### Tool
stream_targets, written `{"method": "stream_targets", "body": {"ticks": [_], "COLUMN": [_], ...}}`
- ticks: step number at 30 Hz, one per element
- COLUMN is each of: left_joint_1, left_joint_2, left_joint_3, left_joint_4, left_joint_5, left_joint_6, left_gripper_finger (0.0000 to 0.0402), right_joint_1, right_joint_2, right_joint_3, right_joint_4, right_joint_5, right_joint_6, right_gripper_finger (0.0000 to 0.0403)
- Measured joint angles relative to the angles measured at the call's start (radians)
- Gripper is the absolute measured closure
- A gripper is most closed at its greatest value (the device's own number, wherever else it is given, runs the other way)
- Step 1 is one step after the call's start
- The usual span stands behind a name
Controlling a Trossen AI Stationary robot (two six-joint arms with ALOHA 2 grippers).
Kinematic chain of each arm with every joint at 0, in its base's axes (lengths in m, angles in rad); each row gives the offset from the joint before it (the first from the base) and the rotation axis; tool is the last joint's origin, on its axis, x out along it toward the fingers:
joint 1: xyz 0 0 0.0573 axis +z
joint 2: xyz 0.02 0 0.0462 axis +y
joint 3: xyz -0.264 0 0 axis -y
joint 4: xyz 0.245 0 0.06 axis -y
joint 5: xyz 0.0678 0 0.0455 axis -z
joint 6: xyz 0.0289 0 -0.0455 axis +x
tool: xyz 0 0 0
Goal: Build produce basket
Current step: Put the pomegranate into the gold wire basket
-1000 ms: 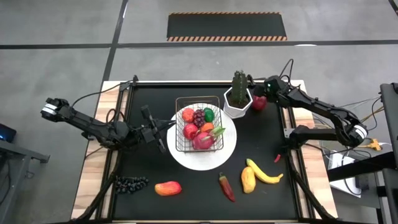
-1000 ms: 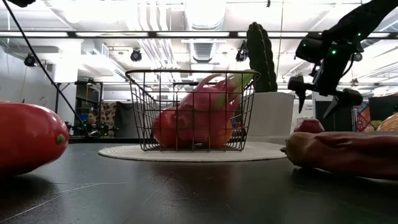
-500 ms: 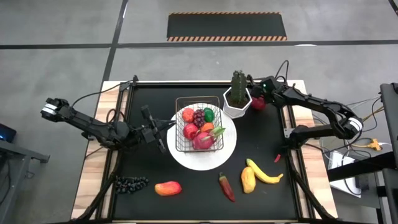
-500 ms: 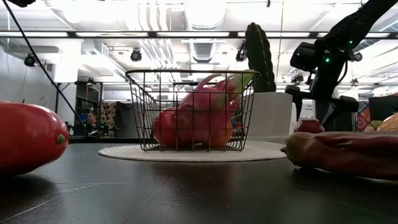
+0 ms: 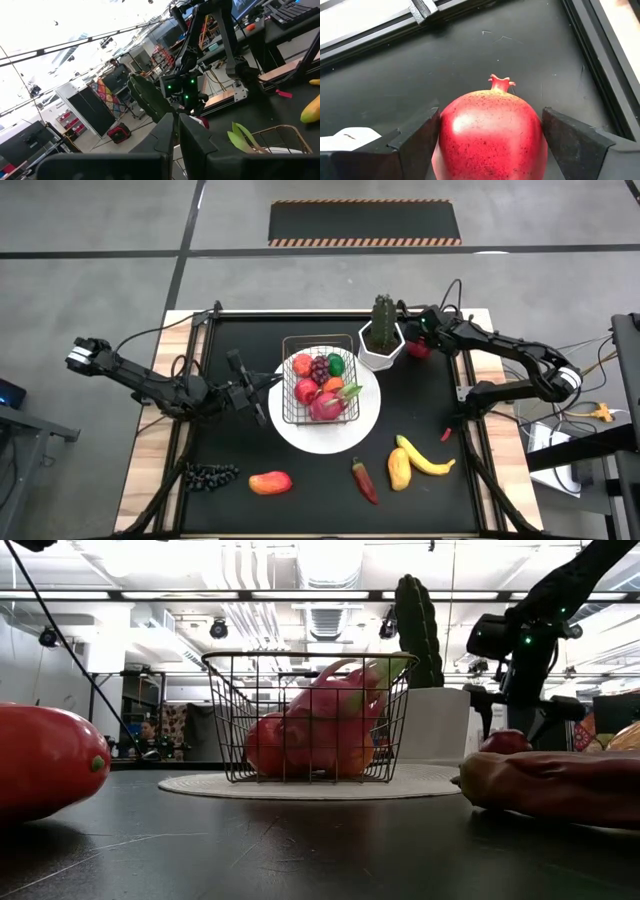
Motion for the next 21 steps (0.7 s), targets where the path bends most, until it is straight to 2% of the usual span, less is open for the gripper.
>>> {"method": "stream_targets", "body": {"ticks": [3,9,11,15,21], "left_joint_1": [0.000,0.000,0.000,0.000,0.000], "left_joint_2": [0.000,0.000,0.000,0.000,0.000], "left_joint_3": [0.000,0.000,0.000,0.001,0.007], "left_joint_4": [0.000,0.000,0.002,0.002,0.014], "left_joint_5": [0.000,0.000,0.000,0.000,0.001], "left_joint_6": [0.000,0.000,0.000,0.000,-0.006], "left_gripper_finger": [0.0391,0.0391,0.0391,0.0391,0.0391], "right_joint_1": [0.000,0.000,-0.001,-0.001,0.006], "right_joint_2": [-0.001,-0.019,-0.031,-0.080,-0.169], "right_joint_3": [0.000,0.001,0.012,0.071,0.139], "right_joint_4": [-0.001,-0.018,-0.054,-0.112,-0.213], "right_joint_5": [0.008,0.007,0.010,0.095,0.101], "right_joint_6": [0.000,-0.026,-0.062,-0.117,-0.208], "right_gripper_finger": [0.0089,0.0156,0.0159,0.0159,0.0148]}}
